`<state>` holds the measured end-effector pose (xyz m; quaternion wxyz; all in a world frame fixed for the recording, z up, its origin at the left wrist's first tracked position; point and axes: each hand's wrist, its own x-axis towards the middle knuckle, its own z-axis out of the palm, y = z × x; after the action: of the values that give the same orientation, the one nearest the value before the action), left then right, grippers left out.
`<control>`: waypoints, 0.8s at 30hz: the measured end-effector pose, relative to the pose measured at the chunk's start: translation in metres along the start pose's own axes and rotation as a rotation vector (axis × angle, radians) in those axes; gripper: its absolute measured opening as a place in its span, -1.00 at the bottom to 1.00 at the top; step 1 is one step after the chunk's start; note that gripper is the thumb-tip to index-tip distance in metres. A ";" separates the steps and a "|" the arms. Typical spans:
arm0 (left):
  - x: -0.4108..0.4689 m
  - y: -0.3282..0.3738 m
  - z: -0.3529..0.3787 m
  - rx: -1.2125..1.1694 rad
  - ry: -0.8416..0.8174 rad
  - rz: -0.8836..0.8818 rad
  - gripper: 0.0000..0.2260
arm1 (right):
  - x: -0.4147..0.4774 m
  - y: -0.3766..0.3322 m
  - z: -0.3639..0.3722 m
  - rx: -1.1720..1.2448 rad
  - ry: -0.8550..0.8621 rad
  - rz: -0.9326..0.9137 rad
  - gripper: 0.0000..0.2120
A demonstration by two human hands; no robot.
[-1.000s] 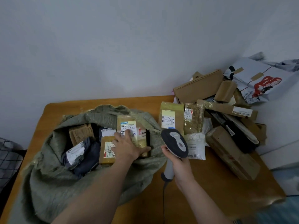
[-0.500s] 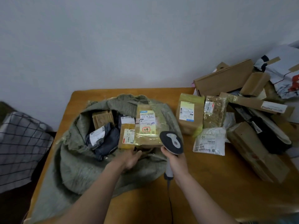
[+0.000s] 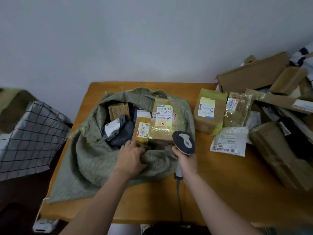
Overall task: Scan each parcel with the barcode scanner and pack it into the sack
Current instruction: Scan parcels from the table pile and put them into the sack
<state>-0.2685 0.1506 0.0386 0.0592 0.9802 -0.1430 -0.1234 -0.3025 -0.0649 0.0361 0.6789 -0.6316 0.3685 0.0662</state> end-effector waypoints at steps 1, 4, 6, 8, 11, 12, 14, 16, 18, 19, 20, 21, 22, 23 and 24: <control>-0.003 -0.004 -0.001 -0.065 0.129 0.092 -0.59 | -0.001 0.001 0.004 -0.004 0.001 -0.001 -0.58; -0.020 -0.017 0.001 -0.107 0.448 0.259 -0.76 | -0.003 0.006 0.017 -0.009 -0.001 -0.033 -0.43; -0.037 -0.024 0.010 -0.032 0.519 0.293 -0.85 | -0.004 0.007 0.023 -0.006 -0.010 -0.038 -0.44; -0.055 -0.032 0.023 -0.021 0.440 0.303 -0.82 | -0.002 0.009 0.026 -0.006 -0.027 -0.046 -0.49; -0.077 -0.031 0.031 -0.133 -0.146 0.109 -0.53 | -0.001 0.009 0.026 -0.028 -0.009 -0.056 -0.49; -0.081 -0.028 0.033 -0.177 -0.356 0.045 -0.47 | -0.001 0.009 0.025 -0.019 0.001 -0.049 -0.49; -0.082 -0.021 0.031 -0.252 -0.581 -0.040 -0.40 | 0.000 0.009 0.020 -0.020 0.011 -0.029 -0.51; -0.072 -0.013 0.024 -0.233 -0.596 -0.077 -0.31 | 0.003 0.009 0.012 -0.024 0.008 -0.019 -0.59; -0.055 0.001 0.009 -0.088 -0.540 -0.052 -0.25 | 0.004 0.008 0.004 -0.033 0.011 -0.009 -0.62; -0.045 0.009 0.002 0.002 -0.500 -0.040 -0.23 | 0.005 0.008 0.000 -0.033 0.016 -0.003 -0.62; -0.034 0.018 -0.006 0.083 -0.469 -0.037 -0.21 | 0.007 0.009 -0.005 -0.025 0.024 0.009 -0.62; -0.024 0.028 -0.014 0.143 -0.450 -0.034 -0.20 | 0.012 0.011 -0.013 -0.013 0.031 0.016 -0.60; -0.014 0.039 -0.020 0.189 -0.439 -0.034 -0.20 | 0.017 0.013 -0.022 0.013 0.035 0.032 -0.59; -0.003 0.049 -0.026 0.220 -0.431 -0.027 -0.19 | 0.019 0.012 -0.032 0.055 0.034 0.049 -0.62; 0.006 0.060 -0.030 0.235 -0.417 -0.007 -0.18 | 0.019 0.008 -0.043 0.099 0.037 0.057 -0.70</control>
<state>-0.2706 0.0939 0.0752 -0.0865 0.9343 -0.1620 -0.3057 -0.3109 -0.1094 0.0217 0.7001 -0.5879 0.4015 0.0555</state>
